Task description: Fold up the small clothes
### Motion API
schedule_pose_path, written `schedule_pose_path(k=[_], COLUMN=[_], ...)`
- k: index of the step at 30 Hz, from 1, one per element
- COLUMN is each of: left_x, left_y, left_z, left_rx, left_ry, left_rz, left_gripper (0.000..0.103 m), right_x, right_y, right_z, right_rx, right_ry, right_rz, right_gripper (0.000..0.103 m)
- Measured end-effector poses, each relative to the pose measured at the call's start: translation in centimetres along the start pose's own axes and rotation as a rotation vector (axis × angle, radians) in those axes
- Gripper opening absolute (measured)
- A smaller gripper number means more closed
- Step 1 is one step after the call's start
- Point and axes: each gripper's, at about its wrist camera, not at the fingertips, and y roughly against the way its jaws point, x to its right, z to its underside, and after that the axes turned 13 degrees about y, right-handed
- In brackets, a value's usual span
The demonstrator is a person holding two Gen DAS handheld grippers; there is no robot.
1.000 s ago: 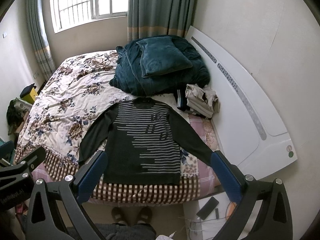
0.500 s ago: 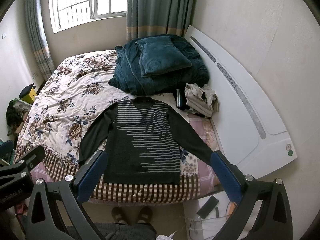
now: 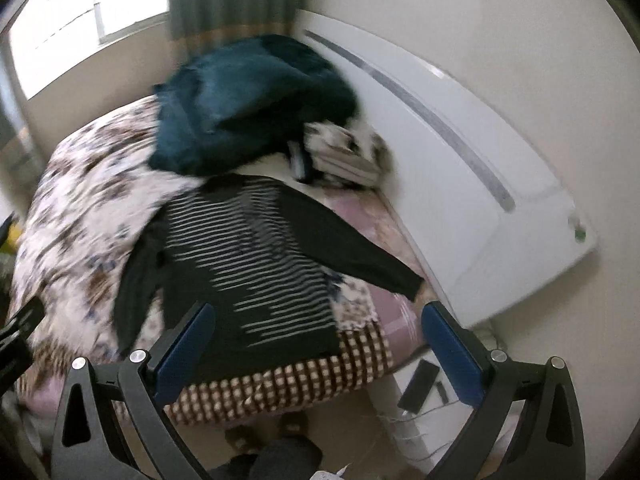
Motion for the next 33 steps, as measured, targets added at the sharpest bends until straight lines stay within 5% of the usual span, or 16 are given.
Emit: schedule_pose_path(k=[10,13,22,26,28,32,33], left_x=[7.9,9.6,12.9,13.1,13.0,11.8,11.3], left_y=[-22.4,-28.4,-44.2,-47.6,-48.7,-48.9,-48.6], left_z=[2.3,3.5,6.1,5.8,5.4,5.1,5.0], left_rx=[-0.18,-0.247,-0.379,-0.364,-0.361,-0.357,-0.35], left_ry=[-0.017,0.01,0.038,0.055,0.071,0.098,0.104], left_rz=[-0.127,-0.15,-0.239,-0.24,-0.229,-0.203,-0.201], left_gripper=[0.103,0.103,0.103,0.103,0.103,0.103,0.103], right_x=[12.5,15.9,24.4,26.0,26.4,26.7,26.5], right_y=[-30.7,-39.6,-58.6,-63.6,-64.2,-65.8,-65.8], right_z=[6.7,9.7,18.5,19.7,18.6,16.4,15.5], right_rx=[-0.259,-0.324,-0.356,-0.331,-0.232,-0.19,-0.191], right_ry=[-0.461,-0.6,-1.116,-1.213,-1.191,-1.153,-1.129], right_rz=[-0.043,-0.08,-0.054,-0.037,0.02,0.062,0.09], right_gripper=[0.102,0.092,0.086,0.088,0.085,0.013,0.013])
